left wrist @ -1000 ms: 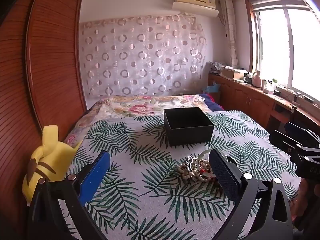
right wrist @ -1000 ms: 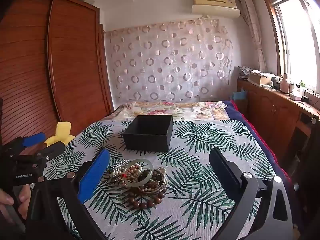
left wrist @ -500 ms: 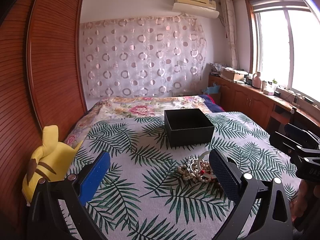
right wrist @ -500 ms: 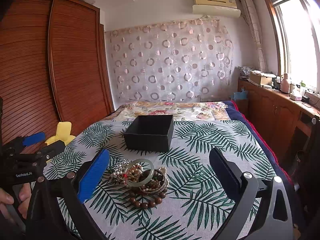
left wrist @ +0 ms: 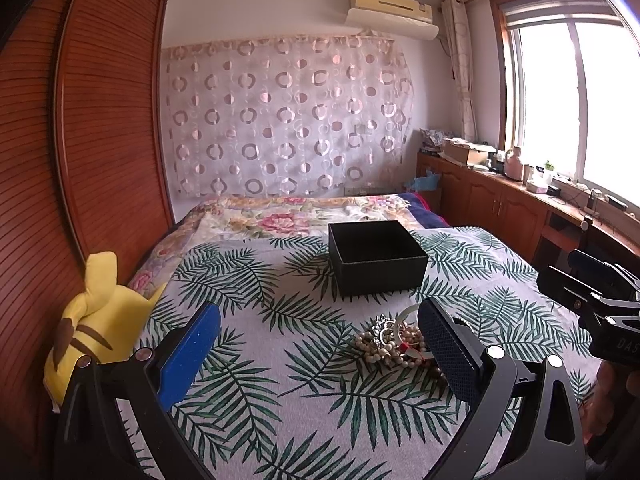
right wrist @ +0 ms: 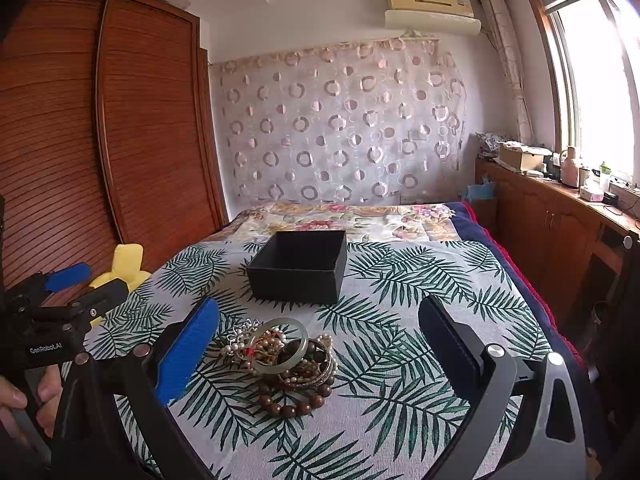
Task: Organize jewelry
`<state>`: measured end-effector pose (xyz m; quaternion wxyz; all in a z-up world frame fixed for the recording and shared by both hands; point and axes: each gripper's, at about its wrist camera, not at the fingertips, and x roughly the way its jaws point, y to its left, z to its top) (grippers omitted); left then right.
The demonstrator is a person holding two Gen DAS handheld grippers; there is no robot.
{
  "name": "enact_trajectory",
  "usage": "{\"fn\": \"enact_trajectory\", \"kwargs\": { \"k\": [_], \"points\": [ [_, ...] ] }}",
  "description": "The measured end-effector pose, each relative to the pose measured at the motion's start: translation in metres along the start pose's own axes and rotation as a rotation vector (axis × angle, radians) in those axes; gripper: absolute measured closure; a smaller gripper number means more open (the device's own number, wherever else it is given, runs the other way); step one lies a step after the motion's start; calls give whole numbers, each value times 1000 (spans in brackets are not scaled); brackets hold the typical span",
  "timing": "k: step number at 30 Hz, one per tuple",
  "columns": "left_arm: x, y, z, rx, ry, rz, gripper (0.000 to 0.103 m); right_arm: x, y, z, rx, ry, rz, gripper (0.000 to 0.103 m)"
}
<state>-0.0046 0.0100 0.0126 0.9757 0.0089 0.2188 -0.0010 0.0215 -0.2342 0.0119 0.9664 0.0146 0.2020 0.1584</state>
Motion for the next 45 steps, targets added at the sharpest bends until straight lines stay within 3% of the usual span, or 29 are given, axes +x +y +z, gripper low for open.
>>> {"fn": "enact_trajectory", "kwargs": {
  "k": [45],
  "points": [
    [-2,-4,-1,-1,-8,-3,7,3,8,-4,0,4,3,2]
  ]
}}
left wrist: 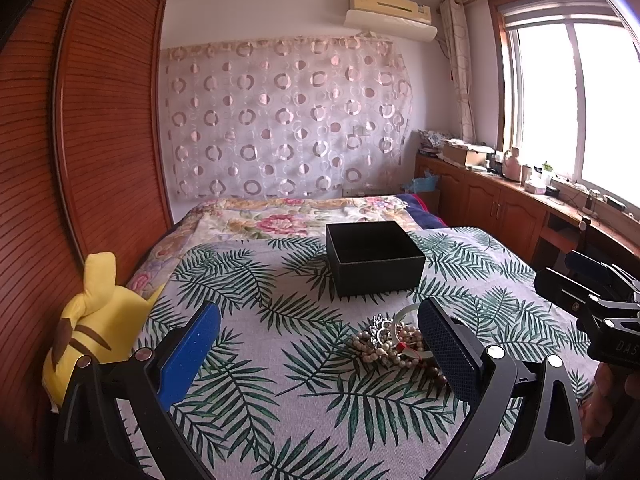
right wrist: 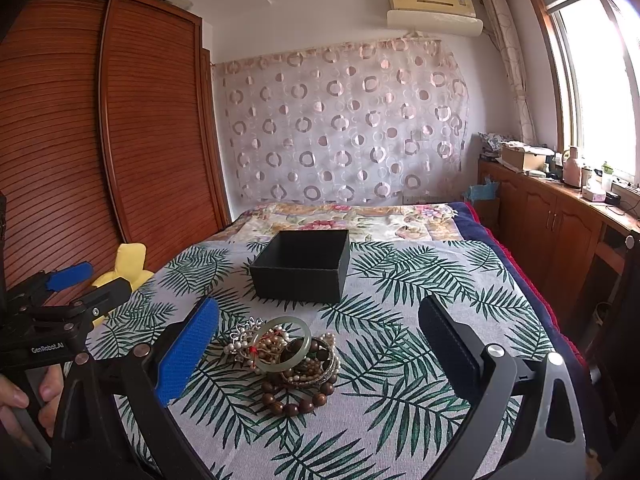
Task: Organize jewelry
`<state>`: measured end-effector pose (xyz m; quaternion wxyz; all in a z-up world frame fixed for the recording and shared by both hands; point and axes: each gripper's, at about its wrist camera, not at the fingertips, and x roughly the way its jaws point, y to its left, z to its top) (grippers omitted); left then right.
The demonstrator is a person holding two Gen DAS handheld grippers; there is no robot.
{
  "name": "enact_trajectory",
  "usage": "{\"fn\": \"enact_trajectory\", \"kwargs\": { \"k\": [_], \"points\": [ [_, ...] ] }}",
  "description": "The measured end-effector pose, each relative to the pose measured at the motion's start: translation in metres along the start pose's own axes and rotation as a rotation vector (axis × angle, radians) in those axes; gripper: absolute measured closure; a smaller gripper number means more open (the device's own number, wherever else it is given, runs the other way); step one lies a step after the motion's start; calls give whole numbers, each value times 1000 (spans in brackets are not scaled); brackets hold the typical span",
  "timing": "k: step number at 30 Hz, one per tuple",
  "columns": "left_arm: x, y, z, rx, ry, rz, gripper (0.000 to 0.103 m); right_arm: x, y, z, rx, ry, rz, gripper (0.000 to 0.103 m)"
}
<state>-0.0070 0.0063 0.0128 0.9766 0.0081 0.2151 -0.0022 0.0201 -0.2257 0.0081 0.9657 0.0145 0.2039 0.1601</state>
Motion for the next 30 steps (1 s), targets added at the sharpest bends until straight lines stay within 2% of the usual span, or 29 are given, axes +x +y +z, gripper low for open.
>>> {"fn": "enact_trajectory", "kwargs": {
  "k": [3,14,22,26,30],
  "points": [
    [5,-2,-3,2,24,-15,7,3,5,-1,-4,21,20,2],
    [34,-7,-23,18,124,-60,7,21,-21,-19,-14,83,67,3],
    [58,-10,-34,41,185,-116,7,46,-34,-35,-84,167,81,30],
    [74,-16,-35,62,229,-169,8,61,-38,-40,-117,228,103,36],
    [89,-25,-34,82,264,-220,8,71,-43,-48,-115,281,116,36]
  ]
}}
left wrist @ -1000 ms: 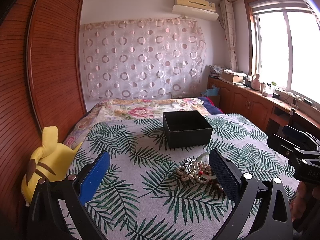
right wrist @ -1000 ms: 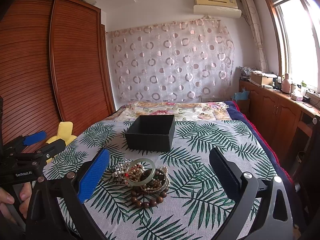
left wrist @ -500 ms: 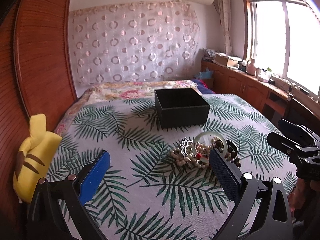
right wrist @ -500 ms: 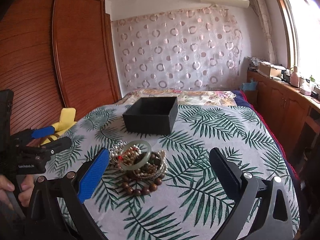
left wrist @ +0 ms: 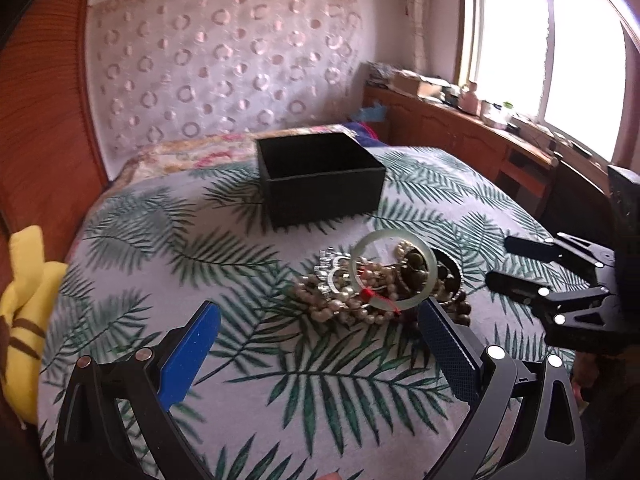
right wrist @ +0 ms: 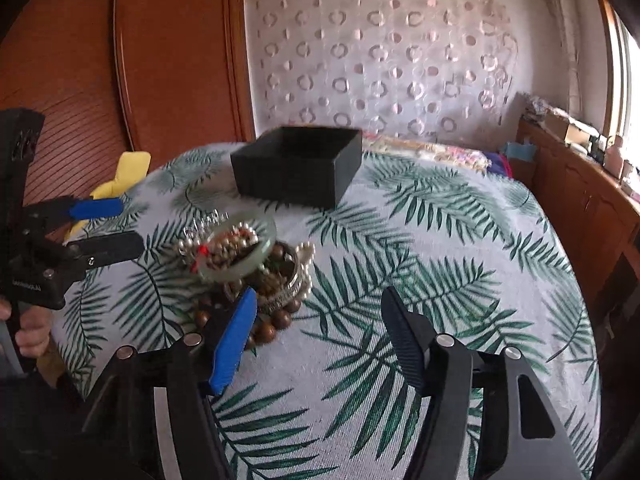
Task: Organize jewelry
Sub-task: 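Reach into the pile and grasp the pale jade bangle with the left tool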
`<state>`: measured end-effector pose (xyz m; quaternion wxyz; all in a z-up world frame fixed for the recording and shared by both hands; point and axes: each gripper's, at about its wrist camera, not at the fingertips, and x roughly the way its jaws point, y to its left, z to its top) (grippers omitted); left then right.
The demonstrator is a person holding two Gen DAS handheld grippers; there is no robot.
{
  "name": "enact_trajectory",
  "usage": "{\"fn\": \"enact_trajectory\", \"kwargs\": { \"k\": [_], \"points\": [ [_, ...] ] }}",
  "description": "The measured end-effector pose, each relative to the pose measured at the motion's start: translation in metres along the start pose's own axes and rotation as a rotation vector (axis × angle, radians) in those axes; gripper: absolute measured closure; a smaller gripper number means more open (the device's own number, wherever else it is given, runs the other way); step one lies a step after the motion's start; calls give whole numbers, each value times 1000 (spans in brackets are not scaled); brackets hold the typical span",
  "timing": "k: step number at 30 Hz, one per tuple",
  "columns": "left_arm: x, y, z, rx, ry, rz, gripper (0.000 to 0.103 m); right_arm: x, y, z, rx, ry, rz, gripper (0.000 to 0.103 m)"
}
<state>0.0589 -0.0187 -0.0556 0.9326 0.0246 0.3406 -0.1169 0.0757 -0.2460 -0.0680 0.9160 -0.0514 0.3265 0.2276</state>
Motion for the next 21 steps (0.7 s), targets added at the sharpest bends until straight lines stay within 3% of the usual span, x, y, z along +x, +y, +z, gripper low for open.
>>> {"fn": "enact_trajectory", "kwargs": {
  "k": [5,10,15,21],
  "points": [
    [21,-15,12,61,45,-58,8,2,-3,-3,12,12,13,36],
    [42,-23,24,83,98,-118,27,-1,-7,-3,13,25,11,36],
    [60,-38,32,139,138,-167,28,-9,-13,-4,26,22,3,36],
    [79,-45,37,164,188,-173,28,-14,-16,-2,29,11,-4,36]
  ]
}}
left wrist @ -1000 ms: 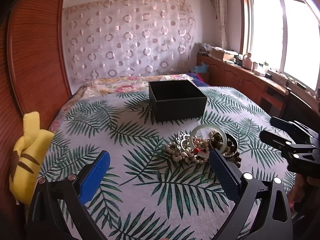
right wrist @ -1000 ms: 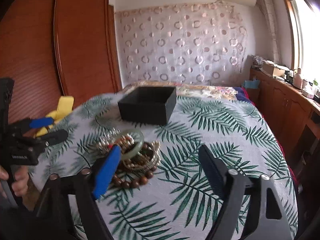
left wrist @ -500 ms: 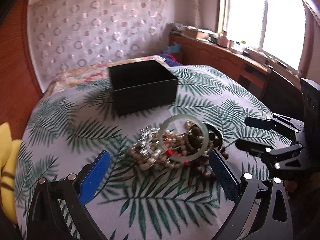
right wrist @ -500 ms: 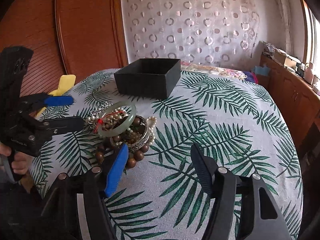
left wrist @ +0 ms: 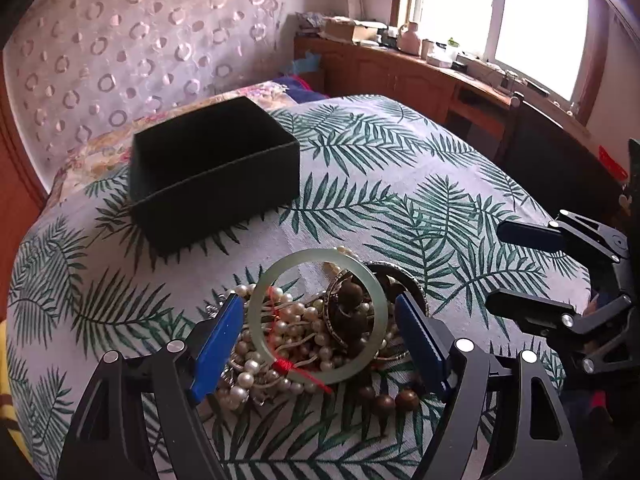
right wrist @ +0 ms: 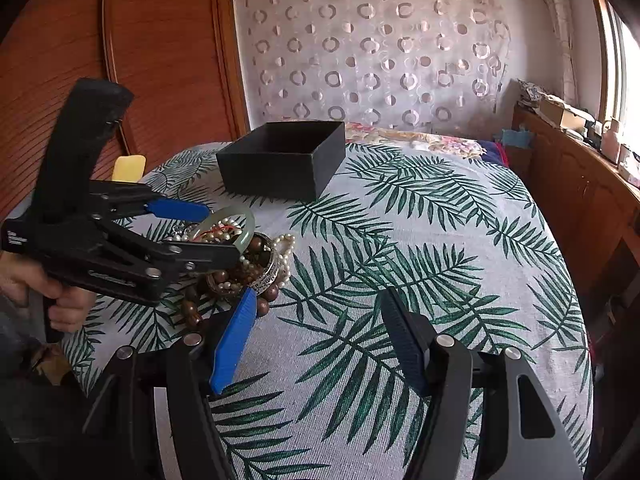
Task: Organize jewelry
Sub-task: 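Reach into the pile and grasp the pale jade bangle with the left tool, then grasp the patterned metal bangle with the right tool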
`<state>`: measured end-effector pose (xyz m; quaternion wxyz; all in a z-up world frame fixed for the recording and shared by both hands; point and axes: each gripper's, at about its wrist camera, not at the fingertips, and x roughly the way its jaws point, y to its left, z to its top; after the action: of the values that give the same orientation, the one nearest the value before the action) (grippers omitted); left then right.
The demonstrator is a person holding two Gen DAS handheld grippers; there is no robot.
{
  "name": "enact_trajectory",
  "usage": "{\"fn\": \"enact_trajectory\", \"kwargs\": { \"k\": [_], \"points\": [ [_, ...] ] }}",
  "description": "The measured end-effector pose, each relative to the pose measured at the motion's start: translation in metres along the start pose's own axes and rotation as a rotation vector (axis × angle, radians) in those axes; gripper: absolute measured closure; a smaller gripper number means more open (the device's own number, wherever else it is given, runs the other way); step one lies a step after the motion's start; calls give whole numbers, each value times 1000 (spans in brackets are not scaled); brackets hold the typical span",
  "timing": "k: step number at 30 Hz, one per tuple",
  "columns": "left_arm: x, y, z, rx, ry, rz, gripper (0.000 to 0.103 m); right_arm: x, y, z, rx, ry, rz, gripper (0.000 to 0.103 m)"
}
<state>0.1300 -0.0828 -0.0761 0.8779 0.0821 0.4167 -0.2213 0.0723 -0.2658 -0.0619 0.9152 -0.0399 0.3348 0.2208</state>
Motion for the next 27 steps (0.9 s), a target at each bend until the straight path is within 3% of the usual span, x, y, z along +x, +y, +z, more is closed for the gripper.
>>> {"fn": "enact_trajectory", "kwargs": {
  "k": [9,24,27],
  "points": [
    [2,-1,-1,42,-7,13,34,2,3,2,-16,7,8,36],
    [-63,34,-18,-114,-189,38,34,39,40,20,-124,90,84,36],
    [-71,39,-23,-126,-205,45,34,48,51,25,-152,113,103,30]
  ]
}}
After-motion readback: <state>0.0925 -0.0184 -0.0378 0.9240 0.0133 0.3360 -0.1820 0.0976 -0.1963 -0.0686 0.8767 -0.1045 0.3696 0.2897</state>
